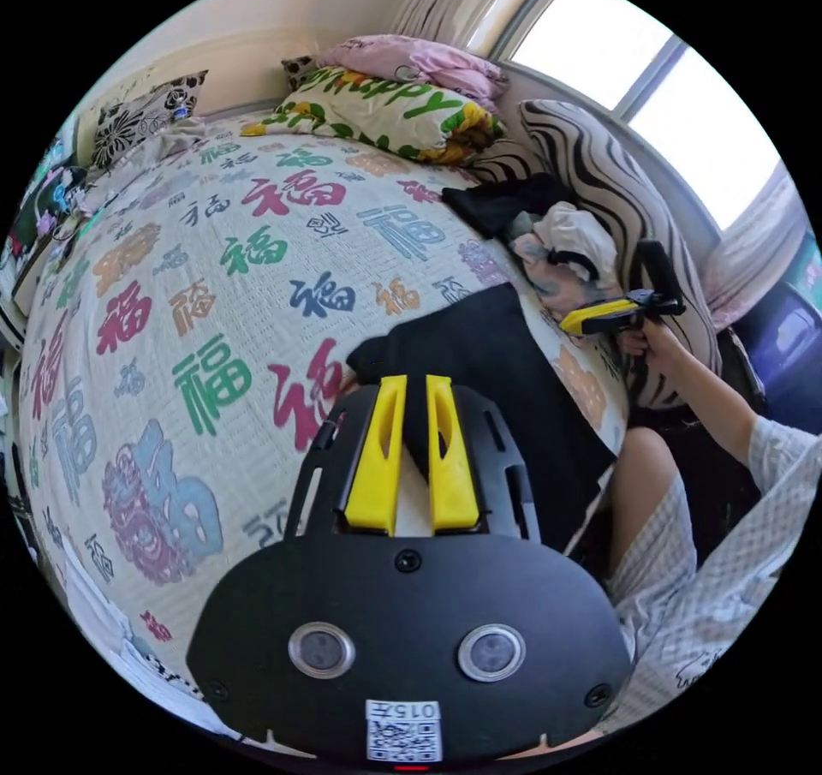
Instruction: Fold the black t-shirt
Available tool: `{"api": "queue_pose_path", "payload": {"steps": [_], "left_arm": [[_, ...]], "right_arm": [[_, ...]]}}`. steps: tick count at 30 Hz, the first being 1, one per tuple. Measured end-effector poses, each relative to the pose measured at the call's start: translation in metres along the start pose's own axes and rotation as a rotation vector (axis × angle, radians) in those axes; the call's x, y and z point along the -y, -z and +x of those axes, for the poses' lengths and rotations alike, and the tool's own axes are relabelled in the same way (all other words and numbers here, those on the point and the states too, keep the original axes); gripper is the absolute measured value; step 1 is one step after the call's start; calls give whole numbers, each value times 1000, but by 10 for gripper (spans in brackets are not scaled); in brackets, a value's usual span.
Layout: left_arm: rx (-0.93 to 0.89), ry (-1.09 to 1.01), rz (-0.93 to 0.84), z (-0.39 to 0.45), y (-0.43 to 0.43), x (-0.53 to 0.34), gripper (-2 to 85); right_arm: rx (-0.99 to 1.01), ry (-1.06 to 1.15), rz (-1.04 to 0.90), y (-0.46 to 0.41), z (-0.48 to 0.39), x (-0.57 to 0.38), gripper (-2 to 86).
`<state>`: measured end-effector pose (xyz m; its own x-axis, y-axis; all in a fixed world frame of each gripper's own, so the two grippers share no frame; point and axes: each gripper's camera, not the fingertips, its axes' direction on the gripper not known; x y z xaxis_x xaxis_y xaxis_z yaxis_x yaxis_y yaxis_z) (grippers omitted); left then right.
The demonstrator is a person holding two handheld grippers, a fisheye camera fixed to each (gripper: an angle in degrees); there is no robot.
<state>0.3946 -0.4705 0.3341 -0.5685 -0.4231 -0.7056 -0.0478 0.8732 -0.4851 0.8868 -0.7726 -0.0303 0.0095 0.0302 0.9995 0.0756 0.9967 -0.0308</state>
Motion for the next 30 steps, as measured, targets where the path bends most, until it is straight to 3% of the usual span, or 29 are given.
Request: {"api": "queue_pose_path", "payload": {"steps": [8,14,20,27,30], "left_arm": [[-78,-10,-268,-10,-10,-110,58],[-214,15,-427,-41,-52,-113,46],[-204,9,-467,-78,-54,-109,22],[-217,21,-435,-118,-18,-106,16],[-227,67,-316,-145,20,-106,16]], "right_arm": [[9,2,-328,-60,-53,-86,61],[-54,-23,-364,-61,-65,-86,-2],[-215,22,-473,-70,-75,-92,-7],[-84,-62,-281,-43,-78,-92,-4],[-58,-85,-221,-28,-78,-79,-2]]}}
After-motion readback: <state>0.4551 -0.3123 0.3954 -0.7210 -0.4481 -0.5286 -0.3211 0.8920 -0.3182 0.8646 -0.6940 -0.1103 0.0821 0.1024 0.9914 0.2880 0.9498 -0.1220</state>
